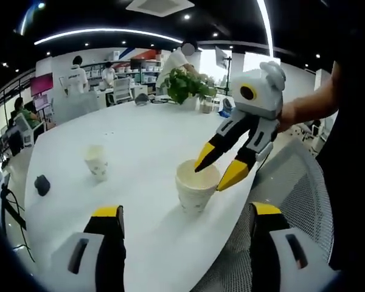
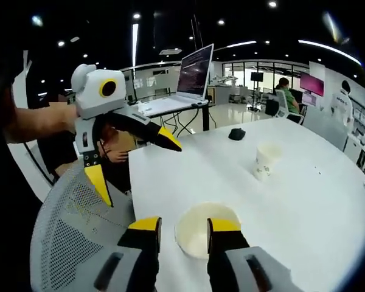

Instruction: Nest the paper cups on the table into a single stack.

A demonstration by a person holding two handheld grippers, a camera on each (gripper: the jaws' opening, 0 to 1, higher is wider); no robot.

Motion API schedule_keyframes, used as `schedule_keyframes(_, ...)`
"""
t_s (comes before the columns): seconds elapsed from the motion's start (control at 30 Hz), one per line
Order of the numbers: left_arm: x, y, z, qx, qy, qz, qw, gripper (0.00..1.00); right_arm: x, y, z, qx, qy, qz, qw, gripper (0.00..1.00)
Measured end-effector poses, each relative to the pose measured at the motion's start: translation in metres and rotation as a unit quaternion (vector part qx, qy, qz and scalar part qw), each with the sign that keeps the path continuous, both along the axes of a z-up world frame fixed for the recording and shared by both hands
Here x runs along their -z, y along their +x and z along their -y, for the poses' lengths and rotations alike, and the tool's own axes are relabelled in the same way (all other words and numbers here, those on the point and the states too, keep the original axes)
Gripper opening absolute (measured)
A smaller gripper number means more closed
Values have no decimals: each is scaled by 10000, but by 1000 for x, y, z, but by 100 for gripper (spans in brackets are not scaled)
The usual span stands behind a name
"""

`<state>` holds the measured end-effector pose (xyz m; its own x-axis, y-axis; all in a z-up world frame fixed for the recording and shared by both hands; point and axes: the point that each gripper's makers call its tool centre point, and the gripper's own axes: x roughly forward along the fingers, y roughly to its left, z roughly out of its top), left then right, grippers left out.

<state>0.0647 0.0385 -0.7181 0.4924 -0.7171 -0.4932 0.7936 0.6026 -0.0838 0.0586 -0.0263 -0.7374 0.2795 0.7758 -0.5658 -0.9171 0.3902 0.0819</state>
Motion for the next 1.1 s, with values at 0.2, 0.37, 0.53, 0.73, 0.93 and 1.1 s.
schedule_keyframes(0.2,-3,21,-4,-34,21,123,9999,80,-6,6,15,356,82,61,9993,38)
schedule_keyframes(0.37,-7,39,-6,-7,34,219,9998,79,-8,10,32,645,141,99,9978,43)
schedule_keyframes(0.53,-16,61,-6,-24,-8,407,9992,77,-10,11,49,929,240,116,9953,50)
schedule_keyframes(0.73,-28,87,-9,-138,-34,608,9981,74,-15,11,63,1181,370,151,9922,59)
schedule_keyframes(0.93,-33,113,-12,-191,-17,735,9971,69,-21,12,79,1476,484,237,9876,67)
schedule_keyframes(1.1,-30,134,-14,-290,-88,743,9968,64,-22,12,91,1659,521,323,9842,72)
